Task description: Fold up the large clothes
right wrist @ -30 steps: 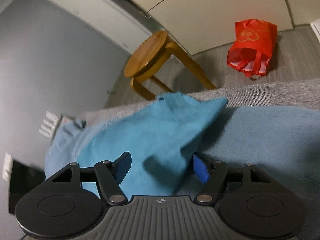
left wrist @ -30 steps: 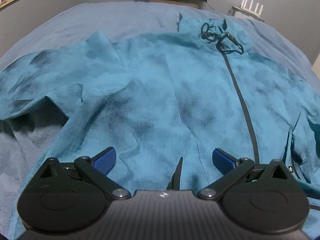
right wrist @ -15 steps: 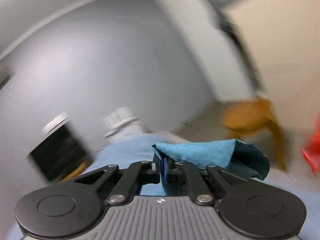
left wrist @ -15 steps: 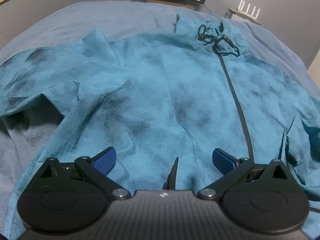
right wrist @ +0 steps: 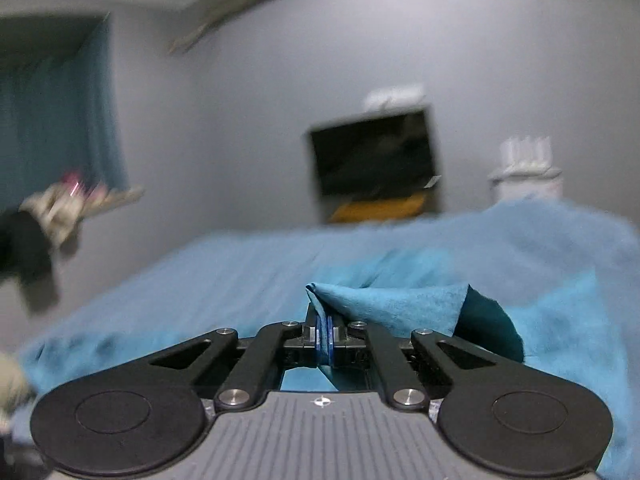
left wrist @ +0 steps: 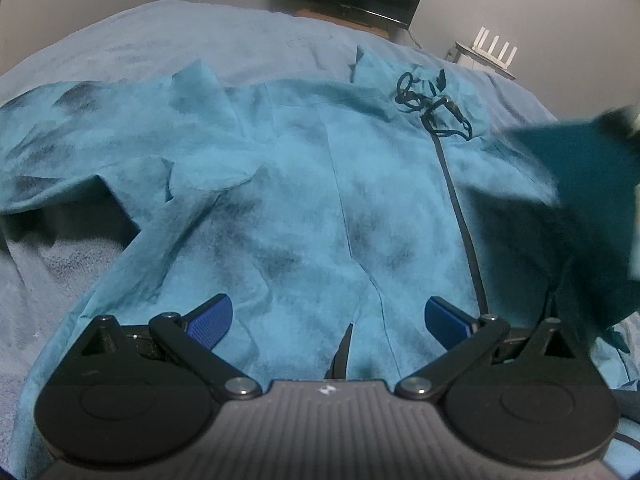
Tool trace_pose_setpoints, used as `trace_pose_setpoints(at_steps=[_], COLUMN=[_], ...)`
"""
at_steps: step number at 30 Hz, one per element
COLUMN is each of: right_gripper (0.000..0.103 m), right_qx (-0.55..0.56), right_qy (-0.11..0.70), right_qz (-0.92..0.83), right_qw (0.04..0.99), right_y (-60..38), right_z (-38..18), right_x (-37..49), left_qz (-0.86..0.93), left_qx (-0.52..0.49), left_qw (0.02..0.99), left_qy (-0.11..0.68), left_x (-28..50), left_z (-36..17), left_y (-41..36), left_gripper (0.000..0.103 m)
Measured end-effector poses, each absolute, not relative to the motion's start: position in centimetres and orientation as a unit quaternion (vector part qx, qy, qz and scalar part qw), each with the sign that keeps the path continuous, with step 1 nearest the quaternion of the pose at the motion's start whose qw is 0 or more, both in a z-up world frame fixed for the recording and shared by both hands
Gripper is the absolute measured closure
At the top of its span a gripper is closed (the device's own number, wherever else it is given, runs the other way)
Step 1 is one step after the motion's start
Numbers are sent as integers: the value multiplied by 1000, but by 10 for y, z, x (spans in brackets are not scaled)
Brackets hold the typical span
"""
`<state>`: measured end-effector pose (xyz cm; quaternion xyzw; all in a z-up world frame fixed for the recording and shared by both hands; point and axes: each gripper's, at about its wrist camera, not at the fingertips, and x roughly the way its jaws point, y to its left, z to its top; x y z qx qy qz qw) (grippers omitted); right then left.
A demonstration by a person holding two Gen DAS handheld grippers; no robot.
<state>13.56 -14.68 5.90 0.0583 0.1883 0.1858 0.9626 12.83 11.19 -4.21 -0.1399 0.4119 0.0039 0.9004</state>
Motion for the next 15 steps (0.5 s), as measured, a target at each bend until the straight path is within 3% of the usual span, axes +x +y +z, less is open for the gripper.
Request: trace_pose_setpoints(at_steps=[3, 5, 6, 7, 9, 15], right_gripper=[97, 88, 74, 53, 41, 39], right_qx=[47, 39, 42, 55, 104, 274], right_qy=[258, 296, 311, 322, 322, 295], right_qz=[214, 214, 212, 203, 182, 101], right_qw=[941, 930, 926, 923, 923, 910], right_y=[-103, -89, -83, -87, -108, -220], right_z=[16, -8, -15, -22, -31, -30], right_x=[132, 124, 117, 112, 103, 102], left_qz=[1, -2, -4, -8, -24, -115], left_qx=[-146, -149, -150, -151, -147, -69], left_qw=[900, 900, 900, 900, 901, 920], left_qy=[412, 411, 410, 408, 408, 370], left_x=[128, 127, 127, 127, 131, 154], left_z=[-43, -43, -43, -43, -40, -10], left_y=[115, 117, 117, 117, 112, 51], left_gripper=[0, 0, 0, 0, 0, 0])
